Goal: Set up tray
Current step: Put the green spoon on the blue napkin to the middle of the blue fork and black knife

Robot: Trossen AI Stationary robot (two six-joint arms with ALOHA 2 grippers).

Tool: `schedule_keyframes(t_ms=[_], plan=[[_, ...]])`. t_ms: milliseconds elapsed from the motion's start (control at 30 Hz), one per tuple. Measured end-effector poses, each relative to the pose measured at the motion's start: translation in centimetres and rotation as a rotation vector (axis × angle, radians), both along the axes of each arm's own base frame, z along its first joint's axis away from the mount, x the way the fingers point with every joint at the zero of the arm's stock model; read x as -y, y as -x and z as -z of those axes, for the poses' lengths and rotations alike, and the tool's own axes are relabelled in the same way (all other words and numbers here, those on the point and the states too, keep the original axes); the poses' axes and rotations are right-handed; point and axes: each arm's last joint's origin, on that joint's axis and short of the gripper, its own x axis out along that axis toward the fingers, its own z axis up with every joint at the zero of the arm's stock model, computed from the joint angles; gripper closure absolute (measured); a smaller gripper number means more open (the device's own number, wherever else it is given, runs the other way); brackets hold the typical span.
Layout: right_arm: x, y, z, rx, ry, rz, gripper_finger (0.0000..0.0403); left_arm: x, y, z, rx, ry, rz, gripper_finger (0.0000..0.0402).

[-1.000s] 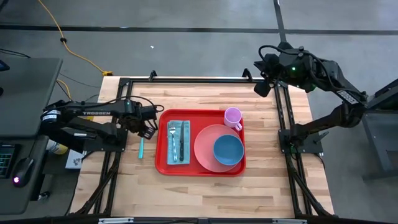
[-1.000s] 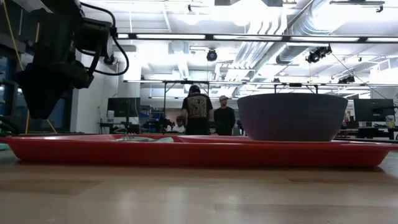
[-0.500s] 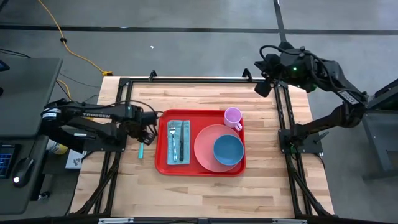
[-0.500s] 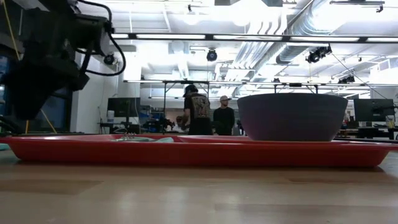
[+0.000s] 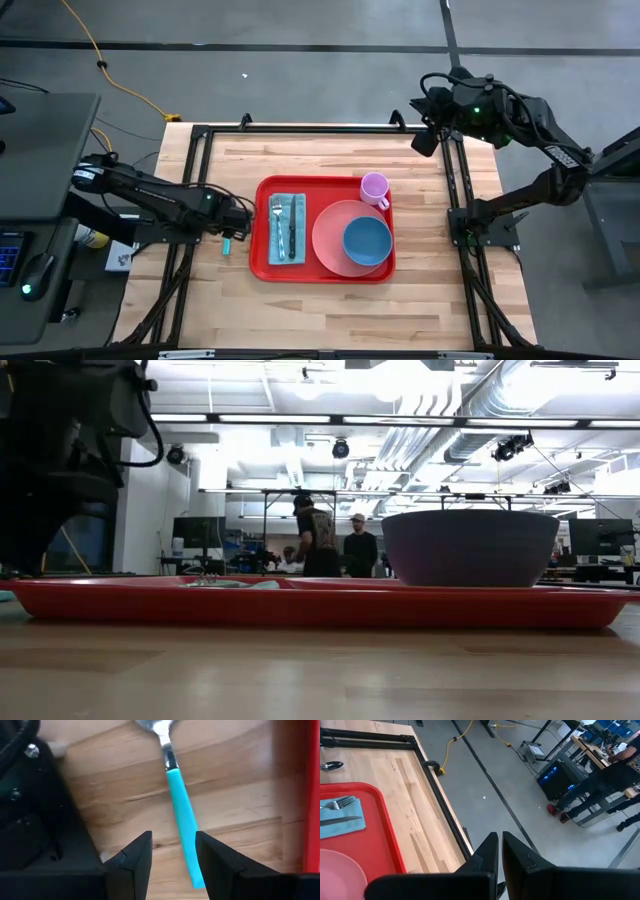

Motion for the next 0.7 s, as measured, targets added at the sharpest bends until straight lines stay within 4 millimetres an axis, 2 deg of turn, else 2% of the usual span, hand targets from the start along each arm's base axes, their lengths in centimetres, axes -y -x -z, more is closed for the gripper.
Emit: schedule_keyframes(t_ms=[233, 433, 700], plan=[[-0.1, 0.0, 0.0, 0.004, -0.011, -0.016, 0.0403, 0.3, -1.7, 1.2, 0.040, 0.025, -0.004, 0.0220], [-0.1, -0.1, 0.0, 0.007, -0.025, -0.039, 0.0403, 0.5, -1.6, 2.2, -0.084, 0.065, -0.017, 0.0220], [-0.1, -0.1, 0.1, 0.013, -0.038, -0.049, 0.0403, 0.6, -2.1, 2.4, -0.046, 0.083, -0.014, 0.0220]])
